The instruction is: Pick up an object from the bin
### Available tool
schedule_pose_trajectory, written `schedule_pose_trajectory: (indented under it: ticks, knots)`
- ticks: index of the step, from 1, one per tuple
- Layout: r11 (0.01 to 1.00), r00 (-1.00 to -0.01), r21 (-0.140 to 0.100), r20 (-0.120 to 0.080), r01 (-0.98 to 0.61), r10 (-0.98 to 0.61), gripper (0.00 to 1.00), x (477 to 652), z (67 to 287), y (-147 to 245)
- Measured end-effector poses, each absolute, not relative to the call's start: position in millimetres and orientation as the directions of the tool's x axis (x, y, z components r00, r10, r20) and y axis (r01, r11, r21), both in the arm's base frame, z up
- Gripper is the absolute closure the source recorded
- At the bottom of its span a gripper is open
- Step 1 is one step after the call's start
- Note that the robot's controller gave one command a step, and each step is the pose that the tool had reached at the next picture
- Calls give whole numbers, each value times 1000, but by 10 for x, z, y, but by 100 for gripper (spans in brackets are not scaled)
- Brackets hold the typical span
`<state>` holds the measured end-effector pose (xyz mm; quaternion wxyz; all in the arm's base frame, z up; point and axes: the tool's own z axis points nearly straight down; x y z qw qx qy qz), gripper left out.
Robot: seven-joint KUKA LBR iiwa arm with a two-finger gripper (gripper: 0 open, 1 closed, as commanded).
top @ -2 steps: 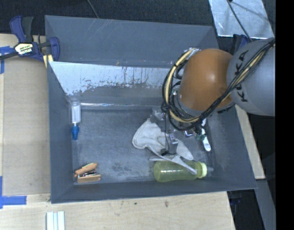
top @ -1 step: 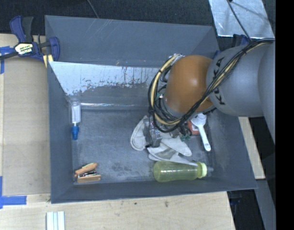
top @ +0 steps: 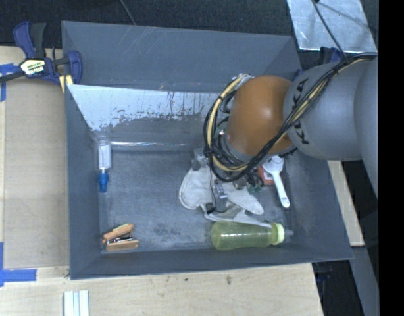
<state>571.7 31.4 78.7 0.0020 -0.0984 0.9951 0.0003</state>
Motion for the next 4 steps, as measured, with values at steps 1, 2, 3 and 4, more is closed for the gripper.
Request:
schedule_pose_trajectory:
  ticks: [1, 2, 3, 4]
  knots:
    - [981, -981, 0, -4, -196, -196, 0, 5717, 787, 314]
    - [961, -961, -2, -2, -278, -278, 0, 5759, 813, 405]
    - [959, -959, 1, -6, -283, -283, 100, 5740, 732, 209]
    - [959, -959, 2, -6, -283, -283, 100, 5740, 732, 209]
